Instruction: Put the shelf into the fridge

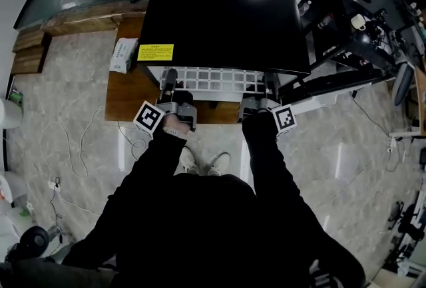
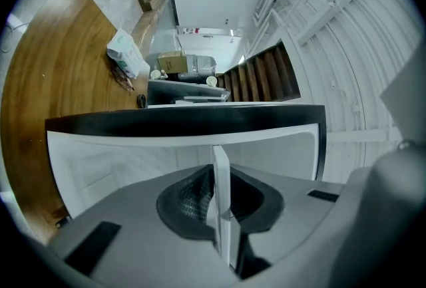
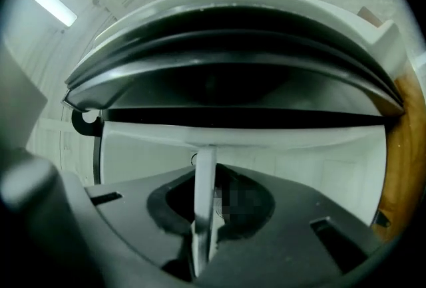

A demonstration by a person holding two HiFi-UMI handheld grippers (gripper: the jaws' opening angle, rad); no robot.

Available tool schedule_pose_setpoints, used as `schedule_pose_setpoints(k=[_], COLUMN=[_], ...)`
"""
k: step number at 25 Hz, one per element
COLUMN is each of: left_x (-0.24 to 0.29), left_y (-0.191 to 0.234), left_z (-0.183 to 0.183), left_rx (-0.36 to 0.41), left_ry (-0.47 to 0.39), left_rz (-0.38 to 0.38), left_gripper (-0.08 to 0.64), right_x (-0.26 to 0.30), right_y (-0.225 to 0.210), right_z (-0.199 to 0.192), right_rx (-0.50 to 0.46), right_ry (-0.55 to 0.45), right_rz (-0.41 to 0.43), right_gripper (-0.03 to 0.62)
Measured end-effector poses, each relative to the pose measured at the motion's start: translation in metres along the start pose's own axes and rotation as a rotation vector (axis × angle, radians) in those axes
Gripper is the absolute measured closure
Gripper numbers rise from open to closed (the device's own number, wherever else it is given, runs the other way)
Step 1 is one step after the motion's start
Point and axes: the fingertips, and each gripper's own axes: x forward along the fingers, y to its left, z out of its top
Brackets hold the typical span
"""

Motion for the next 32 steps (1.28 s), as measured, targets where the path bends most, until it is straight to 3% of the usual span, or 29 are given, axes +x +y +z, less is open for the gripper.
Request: schedule_pose_setpoints(k=[12, 22, 24, 26, 28, 32], left_x=[0.027, 0.043, 0.042, 0.037, 0.027, -0.01], left_y=[-0.002, -0.002, -0.005, -0.008, -0.009, -0.01], left_z=[0.005, 0.008, 0.007, 0.003, -0.001, -0.019], left_rx=[0.052, 0.074, 0.105, 0.133, 0.156, 0.316], left_ry=[-0.038, -0.041, -0.013, 0.021, 0.052, 0.182], left_rz=[-0.007, -0.016, -0.031, -0.04, -0.041, -0.025], left_gripper=[0.525, 0.521, 0.517, 0.479, 0.443, 0.43], right_x=[0.029, 0.045, 0.043, 0.036, 0.023, -0.018], right_y=[-0.013, 0.001, 0.005, 0.008, 0.008, 0.006], right_z=[0.007, -0.001, -0.005, -0.012, -0.023, -0.048], right_rx=[-0.021, -0.024, -0.062, -0.109, -0.149, -0.256], right_ry=[-0.05, -0.046, -0.01, 0.046, 0.11, 0.257], right_rz=[0.025, 0.022, 0.041, 0.058, 0.063, 0.067], right_gripper=[0.558, 0.554, 0.551, 0.458, 0.418, 0.4])
